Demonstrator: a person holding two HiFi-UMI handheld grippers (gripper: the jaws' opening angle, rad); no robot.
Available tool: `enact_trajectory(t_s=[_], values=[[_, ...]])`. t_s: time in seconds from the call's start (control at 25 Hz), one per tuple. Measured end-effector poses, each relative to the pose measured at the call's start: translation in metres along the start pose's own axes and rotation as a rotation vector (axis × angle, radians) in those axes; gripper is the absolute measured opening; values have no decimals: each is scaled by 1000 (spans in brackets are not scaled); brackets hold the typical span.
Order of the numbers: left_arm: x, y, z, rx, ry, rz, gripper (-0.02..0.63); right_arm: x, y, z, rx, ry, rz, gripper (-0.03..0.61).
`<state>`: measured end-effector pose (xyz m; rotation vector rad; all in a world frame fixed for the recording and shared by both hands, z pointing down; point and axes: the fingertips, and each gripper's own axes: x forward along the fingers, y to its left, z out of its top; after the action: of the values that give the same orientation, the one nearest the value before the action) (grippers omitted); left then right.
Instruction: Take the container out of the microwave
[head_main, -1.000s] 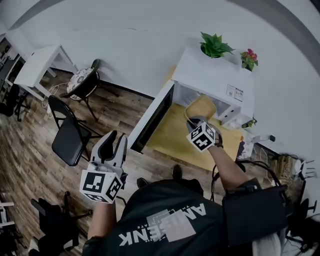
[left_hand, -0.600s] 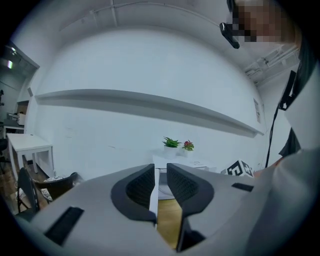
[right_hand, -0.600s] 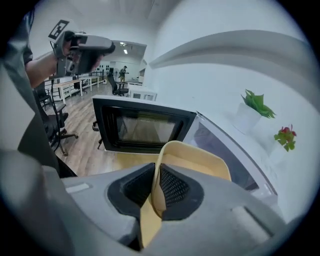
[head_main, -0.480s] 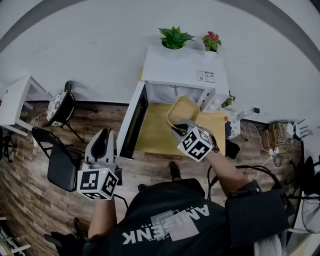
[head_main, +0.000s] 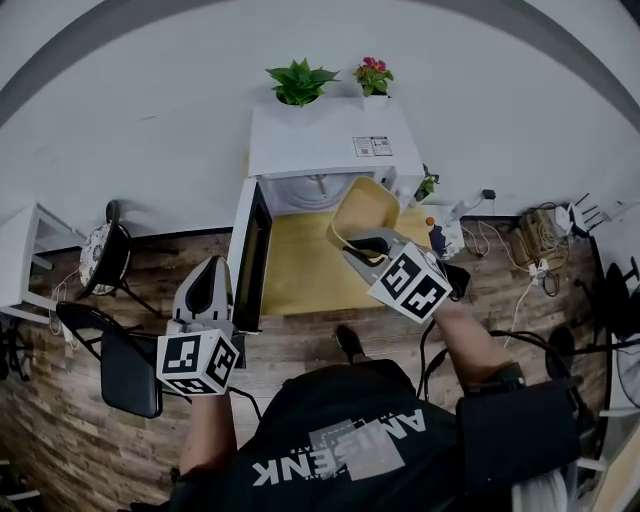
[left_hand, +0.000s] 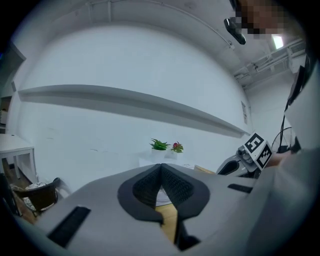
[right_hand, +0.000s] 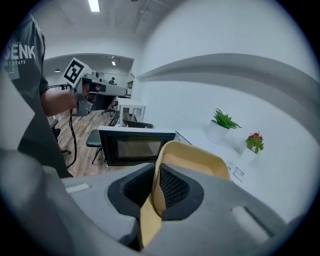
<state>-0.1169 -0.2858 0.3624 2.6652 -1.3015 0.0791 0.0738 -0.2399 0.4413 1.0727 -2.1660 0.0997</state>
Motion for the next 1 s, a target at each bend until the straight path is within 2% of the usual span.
enact_trajectory(t_s=[0.24, 0.48, 1.0], values=[[9, -4, 3, -25, 24, -50, 2, -33, -5, 27, 25, -70, -33, 37], [20, -3, 11, 28, 29, -41, 2, -50, -15, 42, 0, -102, -65, 35], [35, -1, 21, 30, 17, -15, 2, -52, -37, 52, -32, -125, -81, 29]])
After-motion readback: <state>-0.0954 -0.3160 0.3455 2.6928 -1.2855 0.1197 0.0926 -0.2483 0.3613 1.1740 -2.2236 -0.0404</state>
